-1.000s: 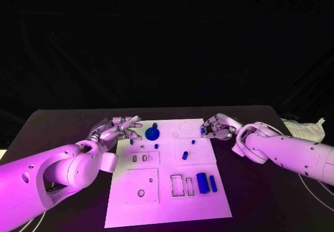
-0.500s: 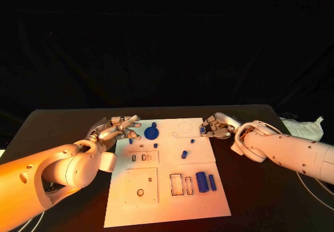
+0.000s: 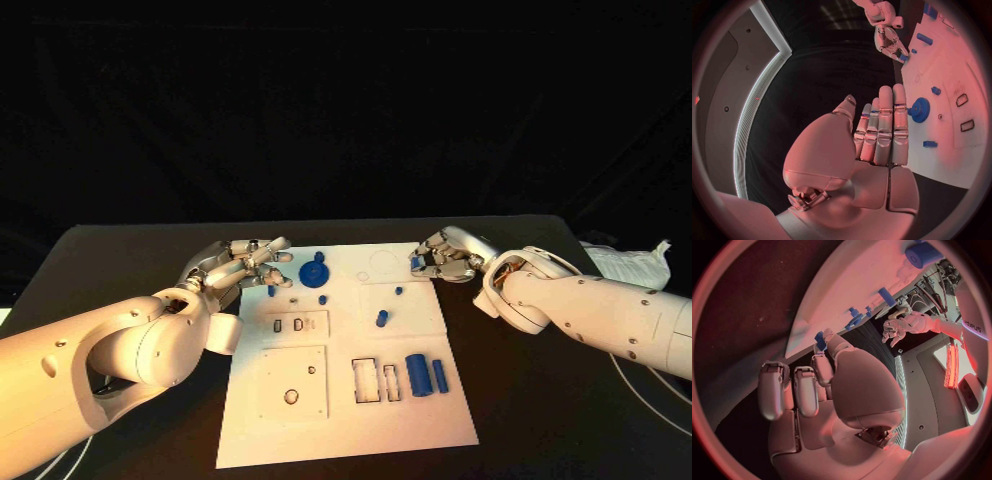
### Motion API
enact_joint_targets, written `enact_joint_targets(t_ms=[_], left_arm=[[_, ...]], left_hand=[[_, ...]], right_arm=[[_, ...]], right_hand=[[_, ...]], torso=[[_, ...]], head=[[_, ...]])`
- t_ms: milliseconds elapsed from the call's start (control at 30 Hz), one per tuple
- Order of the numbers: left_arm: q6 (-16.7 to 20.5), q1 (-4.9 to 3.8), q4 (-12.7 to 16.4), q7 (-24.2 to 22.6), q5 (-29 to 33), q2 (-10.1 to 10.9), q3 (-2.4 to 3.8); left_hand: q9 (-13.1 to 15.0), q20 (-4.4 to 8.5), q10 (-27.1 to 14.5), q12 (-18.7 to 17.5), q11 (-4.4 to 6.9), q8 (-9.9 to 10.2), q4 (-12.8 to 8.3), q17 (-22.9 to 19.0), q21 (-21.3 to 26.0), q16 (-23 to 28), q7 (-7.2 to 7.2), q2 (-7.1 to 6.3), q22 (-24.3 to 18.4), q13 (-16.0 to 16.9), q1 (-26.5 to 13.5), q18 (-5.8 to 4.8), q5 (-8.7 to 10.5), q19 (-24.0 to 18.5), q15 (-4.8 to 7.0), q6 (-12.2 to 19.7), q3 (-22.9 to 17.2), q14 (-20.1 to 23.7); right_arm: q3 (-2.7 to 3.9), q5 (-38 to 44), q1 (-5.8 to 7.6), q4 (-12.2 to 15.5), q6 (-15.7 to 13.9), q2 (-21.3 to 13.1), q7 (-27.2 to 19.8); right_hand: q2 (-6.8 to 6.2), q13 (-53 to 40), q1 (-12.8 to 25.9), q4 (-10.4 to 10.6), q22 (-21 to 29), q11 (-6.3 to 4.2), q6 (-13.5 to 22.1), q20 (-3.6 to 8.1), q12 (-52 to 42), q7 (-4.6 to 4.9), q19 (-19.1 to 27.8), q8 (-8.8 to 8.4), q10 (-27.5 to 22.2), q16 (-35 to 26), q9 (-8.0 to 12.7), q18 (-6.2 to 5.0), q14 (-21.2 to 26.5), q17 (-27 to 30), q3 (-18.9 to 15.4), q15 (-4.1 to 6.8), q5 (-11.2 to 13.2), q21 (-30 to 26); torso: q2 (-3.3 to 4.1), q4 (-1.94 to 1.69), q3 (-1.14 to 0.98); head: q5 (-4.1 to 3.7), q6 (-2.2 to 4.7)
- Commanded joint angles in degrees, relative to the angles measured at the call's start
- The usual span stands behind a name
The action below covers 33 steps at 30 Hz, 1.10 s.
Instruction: Assemble the parts on the task board
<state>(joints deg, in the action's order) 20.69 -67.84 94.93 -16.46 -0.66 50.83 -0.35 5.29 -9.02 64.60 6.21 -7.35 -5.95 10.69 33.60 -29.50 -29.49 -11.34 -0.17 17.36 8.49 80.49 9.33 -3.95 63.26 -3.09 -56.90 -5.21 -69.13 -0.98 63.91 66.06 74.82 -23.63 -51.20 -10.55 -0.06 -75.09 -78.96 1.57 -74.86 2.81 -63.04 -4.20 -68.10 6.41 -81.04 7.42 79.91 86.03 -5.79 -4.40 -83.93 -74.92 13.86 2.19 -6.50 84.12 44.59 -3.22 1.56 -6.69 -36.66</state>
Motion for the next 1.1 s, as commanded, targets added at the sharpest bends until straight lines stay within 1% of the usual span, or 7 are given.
enact_joint_targets(t_ms=[33,267,400,467,733,800,1100], left_arm=[[-1.11,-0.02,-0.08,-0.14,-0.26,-0.01,0.03],[-1.22,-0.02,-0.73,-0.15,-0.26,-0.01,0.03],[-1.25,-0.03,-1.47,-0.22,-0.26,-0.16,0.03],[-1.22,-0.03,-1.89,-0.29,-0.26,-0.21,0.03],[-1.17,-0.03,-3.39,-0.61,-0.25,-0.33,0.03],[-1.13,-0.03,-3.59,-0.7,-0.22,-0.35,0.03],[-1.15,-0.03,-3.88,-0.85,-0.15,-0.39,0.03]], left_hand=[[0.06,0.03,-0.39,-0.11,0.03,0.07,-0.44,0.07,-0.26,0.32,-0.03,-0.05,0.1,0.06,0.66,1.03,0.15,-0.54,0.05,0.3,0.01,0.24],[0.06,0.03,-0.39,-0.11,0.03,0.07,-0.44,0.07,-0.26,0.32,-0.03,-0.05,0.1,0.06,0.66,1.03,0.15,-0.54,0.05,0.3,0.01,0.24],[0.06,0.03,-0.39,-0.11,0.03,0.07,-0.44,0.07,-0.26,0.32,-0.03,-0.05,0.1,0.06,0.66,1.03,0.15,-0.54,0.05,0.3,0.01,0.24],[0.06,0.03,-0.39,-0.11,0.03,0.07,-0.44,0.07,-0.26,0.32,-0.03,-0.05,0.1,0.06,0.66,1.03,0.15,-0.54,0.05,0.3,0.01,0.24],[0.07,0.04,-0.38,-0.11,0.03,0.07,-0.52,0.07,-0.27,0.34,-0.03,-0.04,0.12,0.06,0.74,1.04,0.15,-0.56,0.06,0.29,-0.04,0.25],[0.07,0.04,-0.38,-0.11,0.03,0.07,-0.52,0.07,-0.27,0.34,-0.03,-0.04,0.12,0.06,0.74,1.04,0.15,-0.56,0.06,0.29,-0.04,0.25],[0.07,0.04,-0.38,-0.11,0.03,0.07,-0.52,0.07,-0.27,0.34,-0.03,-0.04,0.12,0.06,0.74,1.04,0.15,-0.56,0.06,0.29,-0.04,0.25]], right_arm=[[0.15,-2.3,0.92,2.49,-2.67,-0.44,4.12],[0.22,0.33,2.7,9.31,-3.06,-0.27,12.03],[0.18,3.74,2.97,11.89,-2.54,1.53,16.37],[0.1,5.5,2.99,12.9,-2.03,2.78,18.34],[-0.38,12.96,1.86,15.26,-0.48,8.34,23.81],[-0.5,14.23,1.43,15.35,-0.14,9.45,24.52],[-0.93,18.98,-0.59,14.79,1.27,13.72,26.74]], right_hand=[[1.26,-0.35,0.16,0.06,0.29,-1.78,-1.25,0.47,0.01,-0.68,0.22,0.21,1.23,0.01,-0.7,1.0,-4.88,-9.85,0.32,0.55,-0.29,0.12],[1.38,0.08,0.38,-0.03,1.01,-1.87,-1.19,0.57,0.74,-0.77,0.65,0.09,0.92,-0.39,-0.74,0.84,-4.76,-9.36,0.58,0.64,-0.06,-0.16],[1.34,0.24,0.24,-0.32,1.24,-1.92,-1.2,0.62,1.01,-0.8,0.78,0.04,0.8,-0.58,-0.78,0.79,-4.7,-9.13,0.79,0.69,0.02,-0.25],[1.32,0.42,0.26,-0.38,1.54,-1.9,-1.13,0.64,1.29,-0.76,0.96,-0.02,0.68,-0.75,-0.77,0.73,-4.65,-8.9,0.85,0.7,0.1,-0.37],[1.2,0.8,0.31,-0.59,2.23,-1.88,-1.06,0.67,1.92,-0.72,1.36,-0.13,0.39,-1.18,-0.78,0.58,-4.52,-8.37,1.03,0.7,0.25,-0.65],[1.19,0.85,0.32,-0.62,2.36,-1.88,-1.06,0.67,2.01,-0.72,1.44,-0.14,0.34,-1.26,-0.79,0.55,-4.5,-8.27,1.06,0.7,0.25,-0.71],[1.09,1.09,0.41,-0.79,2.84,-1.85,-1.07,0.69,2.43,-0.69,1.72,-0.2,0.12,-1.6,-0.81,0.46,-4.4,-7.85,1.23,0.7,0.21,-0.91]], torso=[[-0.05,0.03,0.05],[-0.25,0.07,0.14],[-0.31,-0.07,0.17],[-0.42,-0.07,0.22],[-0.87,-0.31,0.5],[-0.82,-0.28,0.5],[-0.68,-0.3,0.43]], head=[[-0.06,-0.01],[0.34,-0.17],[0.66,-0.2],[1.2,-0.23],[3.25,-1.22],[3.57,-1.21],[4.18,-1.69]])
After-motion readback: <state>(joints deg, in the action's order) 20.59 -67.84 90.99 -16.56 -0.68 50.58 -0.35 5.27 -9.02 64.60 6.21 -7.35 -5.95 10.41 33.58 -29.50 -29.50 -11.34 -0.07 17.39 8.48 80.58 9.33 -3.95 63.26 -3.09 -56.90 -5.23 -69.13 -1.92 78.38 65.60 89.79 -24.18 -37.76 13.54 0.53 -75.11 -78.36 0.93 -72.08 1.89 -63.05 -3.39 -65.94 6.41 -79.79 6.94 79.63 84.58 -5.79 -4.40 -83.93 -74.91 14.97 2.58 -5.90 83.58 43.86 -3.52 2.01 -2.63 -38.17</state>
